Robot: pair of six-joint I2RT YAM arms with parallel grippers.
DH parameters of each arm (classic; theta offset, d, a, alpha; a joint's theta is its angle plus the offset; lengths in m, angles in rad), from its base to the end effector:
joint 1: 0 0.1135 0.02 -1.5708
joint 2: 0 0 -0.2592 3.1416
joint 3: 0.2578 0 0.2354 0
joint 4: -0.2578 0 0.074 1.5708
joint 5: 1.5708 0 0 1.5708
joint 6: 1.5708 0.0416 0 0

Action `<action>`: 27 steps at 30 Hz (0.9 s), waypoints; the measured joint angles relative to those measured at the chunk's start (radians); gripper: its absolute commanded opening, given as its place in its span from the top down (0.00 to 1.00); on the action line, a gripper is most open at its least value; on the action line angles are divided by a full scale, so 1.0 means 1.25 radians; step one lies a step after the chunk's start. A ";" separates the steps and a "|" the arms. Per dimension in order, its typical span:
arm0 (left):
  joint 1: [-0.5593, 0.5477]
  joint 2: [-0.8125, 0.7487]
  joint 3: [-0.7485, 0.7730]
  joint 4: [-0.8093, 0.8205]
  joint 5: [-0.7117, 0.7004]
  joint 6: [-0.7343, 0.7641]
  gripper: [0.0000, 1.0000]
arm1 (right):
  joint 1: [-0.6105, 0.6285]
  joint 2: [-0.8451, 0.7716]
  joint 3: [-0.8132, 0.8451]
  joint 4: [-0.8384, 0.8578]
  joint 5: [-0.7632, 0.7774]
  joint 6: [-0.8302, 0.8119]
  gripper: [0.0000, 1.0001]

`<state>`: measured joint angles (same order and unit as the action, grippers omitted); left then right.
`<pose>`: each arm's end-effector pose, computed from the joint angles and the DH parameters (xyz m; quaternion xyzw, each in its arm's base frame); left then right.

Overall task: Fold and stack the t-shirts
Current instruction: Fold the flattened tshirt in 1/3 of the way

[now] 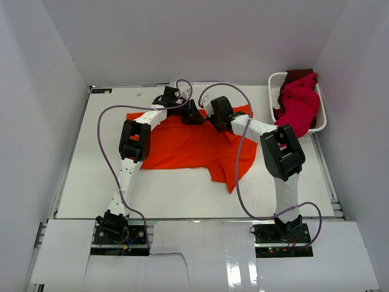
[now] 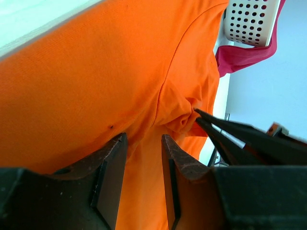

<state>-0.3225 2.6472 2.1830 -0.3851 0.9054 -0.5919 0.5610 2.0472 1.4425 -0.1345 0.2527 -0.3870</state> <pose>0.5060 -0.2036 0.1134 0.0400 0.8545 -0.5073 0.1042 0.3821 0.2278 0.1868 -0.3689 0.8307 -0.0800 0.4092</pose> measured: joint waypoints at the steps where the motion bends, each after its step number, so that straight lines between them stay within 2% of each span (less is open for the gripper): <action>1: 0.000 0.000 0.000 -0.001 0.000 0.000 0.54 | -0.016 0.009 0.025 -0.025 -0.032 0.018 0.92; 8: 0.000 0.000 0.000 -0.003 0.000 0.001 0.54 | -0.154 0.036 0.098 -0.148 -0.270 0.146 0.92; 13: 0.000 0.000 0.000 -0.003 0.001 0.001 0.54 | -0.251 0.121 0.241 -0.233 -0.427 0.221 0.92; 18: 0.000 0.000 0.000 -0.004 0.001 0.003 0.54 | -0.297 0.176 0.294 -0.270 -0.584 0.289 0.92; 23: 0.000 0.000 0.000 -0.005 0.001 0.007 0.54 | -0.313 0.222 0.308 -0.295 -0.731 0.346 0.81; 25: 0.000 0.000 0.000 -0.006 0.001 0.007 0.54 | -0.316 0.230 0.308 -0.301 -0.758 0.355 0.74; 27: 0.000 0.000 0.000 -0.006 0.001 0.007 0.54 | -0.318 0.233 0.308 -0.307 -0.771 0.362 0.73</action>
<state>-0.3229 2.6472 2.1830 -0.3927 0.9062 -0.5827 0.1635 2.3383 1.8275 -0.5182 -0.7105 0.0658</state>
